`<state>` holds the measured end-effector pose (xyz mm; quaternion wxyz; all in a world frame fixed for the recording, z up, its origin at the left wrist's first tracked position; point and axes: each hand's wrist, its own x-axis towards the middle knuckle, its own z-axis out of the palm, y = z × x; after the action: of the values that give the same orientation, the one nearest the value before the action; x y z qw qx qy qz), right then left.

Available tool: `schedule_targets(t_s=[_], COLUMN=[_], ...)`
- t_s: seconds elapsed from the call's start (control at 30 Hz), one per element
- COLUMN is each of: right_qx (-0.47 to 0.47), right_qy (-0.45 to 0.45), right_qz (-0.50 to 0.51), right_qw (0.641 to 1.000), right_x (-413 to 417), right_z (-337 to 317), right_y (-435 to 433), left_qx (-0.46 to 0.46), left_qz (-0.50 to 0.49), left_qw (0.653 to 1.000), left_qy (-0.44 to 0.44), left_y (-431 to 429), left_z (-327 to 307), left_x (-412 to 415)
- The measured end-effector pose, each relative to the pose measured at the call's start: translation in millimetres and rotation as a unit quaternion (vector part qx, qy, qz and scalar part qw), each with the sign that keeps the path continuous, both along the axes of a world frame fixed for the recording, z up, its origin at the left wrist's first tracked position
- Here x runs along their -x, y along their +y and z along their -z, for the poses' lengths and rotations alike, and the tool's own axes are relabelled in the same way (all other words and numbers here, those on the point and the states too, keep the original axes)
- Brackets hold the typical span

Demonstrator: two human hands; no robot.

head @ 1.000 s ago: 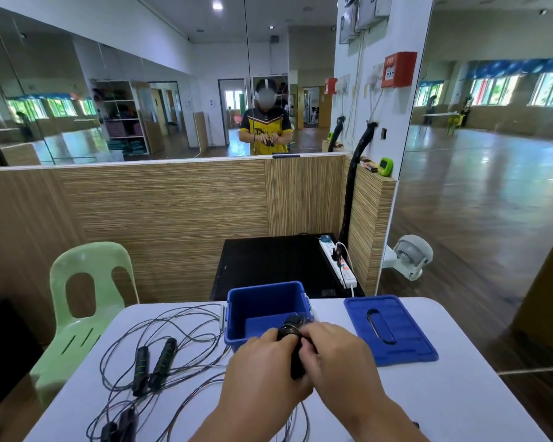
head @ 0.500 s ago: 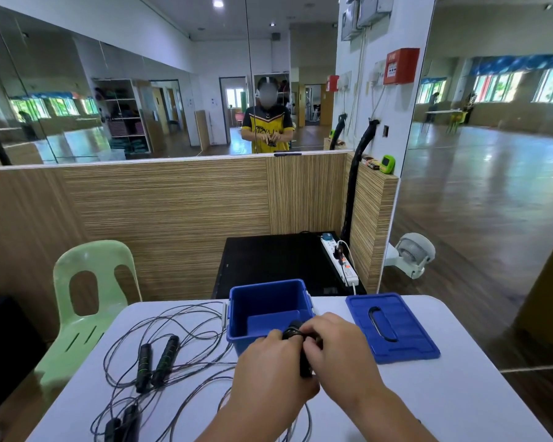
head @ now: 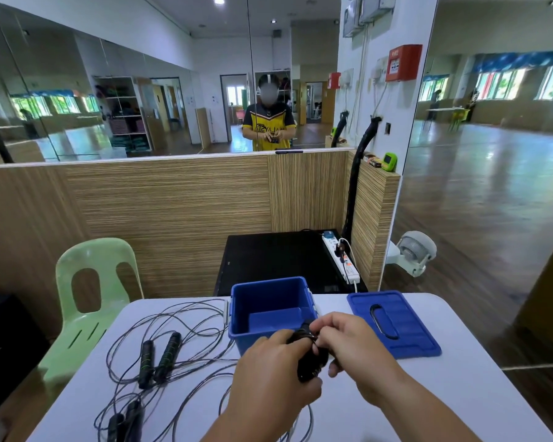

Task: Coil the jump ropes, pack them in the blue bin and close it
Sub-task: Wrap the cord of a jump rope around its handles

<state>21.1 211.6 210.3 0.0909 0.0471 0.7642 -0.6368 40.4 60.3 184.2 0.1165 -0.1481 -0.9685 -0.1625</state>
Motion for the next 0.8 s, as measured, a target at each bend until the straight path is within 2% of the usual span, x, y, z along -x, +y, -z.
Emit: schedule_targets(t_s=[0.23,0.43,0.8], right_qx=[0.034,-0.11,-0.168], right_qy=[0.004,0.07,0.087], right_qz=[-0.045,-0.054,-0.062], right_qw=[0.998,0.99,0.98], right_x=[-5,-12,-18], right_z=[-5,-5,-5], right_y=[9,13,11], left_qx=[-0.034,-0.02,0.004], left_qz=[0.008,-0.005,-0.023], left_qw=[0.999,1.0,0.999], left_qy=[0.023,0.019,0.028], left_y=[-5,-4,3], left_z=[2,11,10], left_x=[-4,-7,-13])
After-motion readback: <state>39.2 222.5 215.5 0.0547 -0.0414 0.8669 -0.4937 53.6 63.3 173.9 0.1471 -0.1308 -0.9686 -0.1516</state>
